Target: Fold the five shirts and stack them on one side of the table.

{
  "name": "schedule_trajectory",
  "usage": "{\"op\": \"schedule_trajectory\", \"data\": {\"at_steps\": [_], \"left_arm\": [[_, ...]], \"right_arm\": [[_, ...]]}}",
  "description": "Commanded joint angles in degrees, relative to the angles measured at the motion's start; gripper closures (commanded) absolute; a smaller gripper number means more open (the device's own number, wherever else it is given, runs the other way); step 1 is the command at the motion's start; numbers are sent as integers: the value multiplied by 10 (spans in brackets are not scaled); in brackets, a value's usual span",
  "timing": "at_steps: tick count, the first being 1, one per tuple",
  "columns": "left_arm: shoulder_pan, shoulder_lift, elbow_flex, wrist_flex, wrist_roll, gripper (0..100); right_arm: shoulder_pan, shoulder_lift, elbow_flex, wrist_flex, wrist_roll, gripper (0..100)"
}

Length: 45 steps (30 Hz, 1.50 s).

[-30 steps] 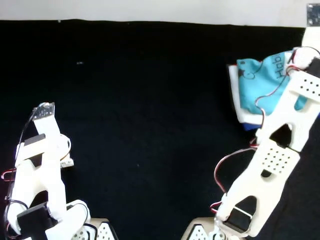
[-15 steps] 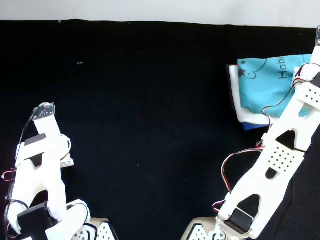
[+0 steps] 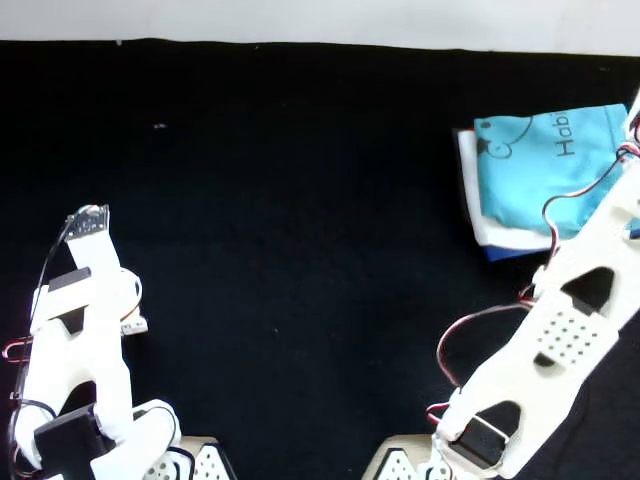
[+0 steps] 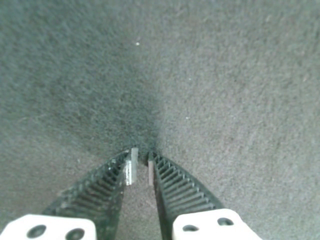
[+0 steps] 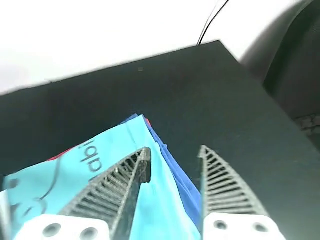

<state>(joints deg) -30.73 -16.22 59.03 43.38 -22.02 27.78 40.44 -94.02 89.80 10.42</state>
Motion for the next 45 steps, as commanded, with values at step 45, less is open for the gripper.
{"op": "schedule_trajectory", "data": {"at_steps": [45], "left_arm": [[-2,-877,262,286,-6,991]], "right_arm": [[-298,-1296,1676,-147,-11,993]]}}
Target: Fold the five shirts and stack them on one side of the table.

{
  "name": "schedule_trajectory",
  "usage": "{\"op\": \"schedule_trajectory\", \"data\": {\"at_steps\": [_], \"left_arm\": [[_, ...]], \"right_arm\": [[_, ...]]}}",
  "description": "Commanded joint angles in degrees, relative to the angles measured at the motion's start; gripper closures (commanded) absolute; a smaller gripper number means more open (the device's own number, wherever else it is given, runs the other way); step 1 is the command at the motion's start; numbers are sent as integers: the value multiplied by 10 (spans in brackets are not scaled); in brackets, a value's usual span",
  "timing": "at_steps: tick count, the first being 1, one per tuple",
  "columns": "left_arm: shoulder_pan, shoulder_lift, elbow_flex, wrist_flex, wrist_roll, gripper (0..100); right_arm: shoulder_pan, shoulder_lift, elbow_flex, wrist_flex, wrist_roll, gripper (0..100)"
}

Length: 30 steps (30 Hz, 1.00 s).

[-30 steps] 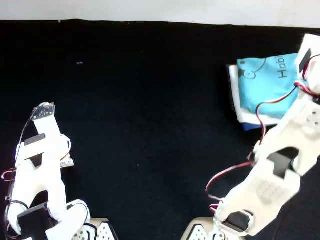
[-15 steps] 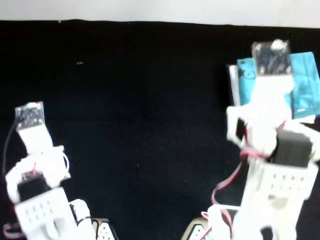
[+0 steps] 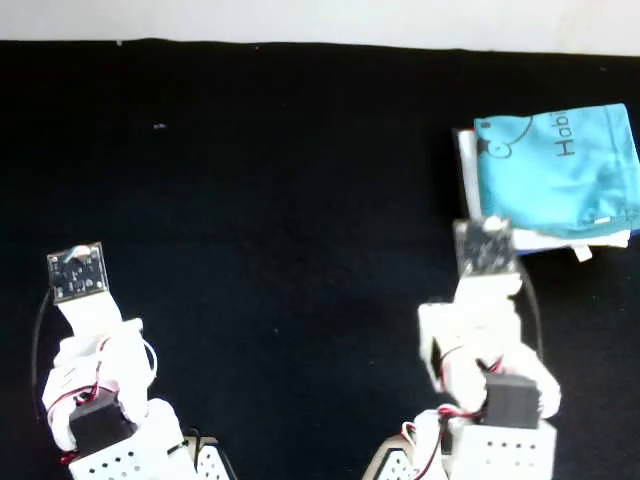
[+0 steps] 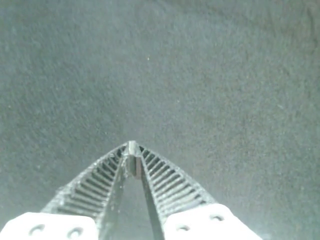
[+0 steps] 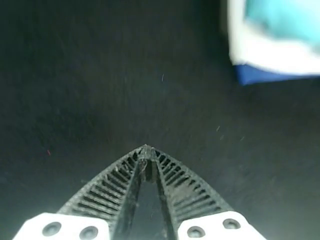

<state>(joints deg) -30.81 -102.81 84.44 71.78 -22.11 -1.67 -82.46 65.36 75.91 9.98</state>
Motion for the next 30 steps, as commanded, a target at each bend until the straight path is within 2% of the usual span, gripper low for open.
{"op": "schedule_trajectory", "data": {"at_steps": [1,4,6,11,14,23,28,30], "left_arm": [[-1,-13,17,2,-5,991],[0,-13,57,2,-3,991],[0,-13,84,2,-3,991],[-1,-13,126,19,-3,992],[0,-13,119,56,-3,992],[15,-13,124,55,5,991],[49,-13,126,49,165,991],[47,-13,126,49,200,991]], "right_arm": [[-3,-96,114,-8,-6,993],[-3,-191,202,-10,-11,992],[-3,-237,247,-13,-48,990],[-4,-209,302,-60,-134,990],[-4,-210,347,-80,-142,990],[-3,-209,379,-50,-142,990],[-3,-209,379,-51,-141,990],[-3,-209,379,-51,-141,990]]}}
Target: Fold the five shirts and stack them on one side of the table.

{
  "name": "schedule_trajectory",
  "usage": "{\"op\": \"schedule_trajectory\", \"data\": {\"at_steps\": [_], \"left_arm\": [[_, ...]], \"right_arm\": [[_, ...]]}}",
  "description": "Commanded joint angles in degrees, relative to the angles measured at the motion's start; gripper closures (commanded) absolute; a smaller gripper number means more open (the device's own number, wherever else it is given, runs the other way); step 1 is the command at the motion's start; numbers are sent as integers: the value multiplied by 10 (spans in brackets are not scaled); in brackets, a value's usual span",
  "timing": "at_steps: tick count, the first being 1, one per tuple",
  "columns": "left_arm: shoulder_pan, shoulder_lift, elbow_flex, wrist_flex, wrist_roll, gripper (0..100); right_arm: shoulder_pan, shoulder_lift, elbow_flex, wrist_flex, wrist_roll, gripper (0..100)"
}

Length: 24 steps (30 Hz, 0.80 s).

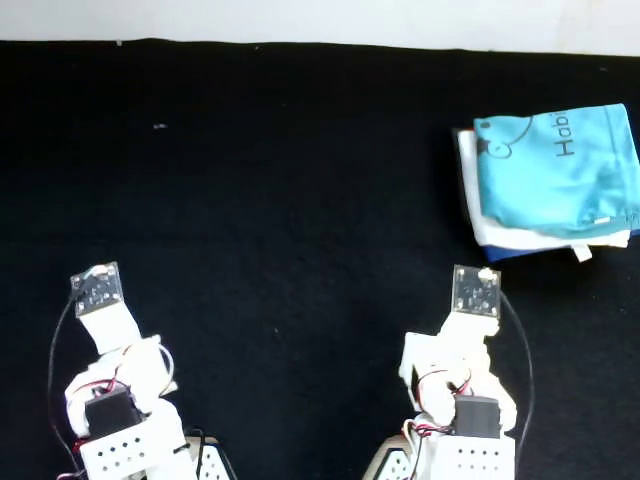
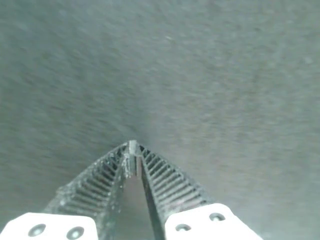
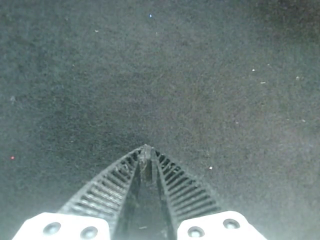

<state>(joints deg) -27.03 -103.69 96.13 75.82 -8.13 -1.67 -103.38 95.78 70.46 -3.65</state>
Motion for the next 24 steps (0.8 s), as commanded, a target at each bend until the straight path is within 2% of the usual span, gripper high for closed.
{"op": "schedule_trajectory", "data": {"at_steps": [1,6,24], "left_arm": [[2,-4,9,9,62,991],[-37,-4,9,9,62,991],[-37,-4,9,9,62,991]], "right_arm": [[-3,0,75,4,-4,990],[-3,0,75,4,-4,990],[-3,0,75,4,-4,990]]}}
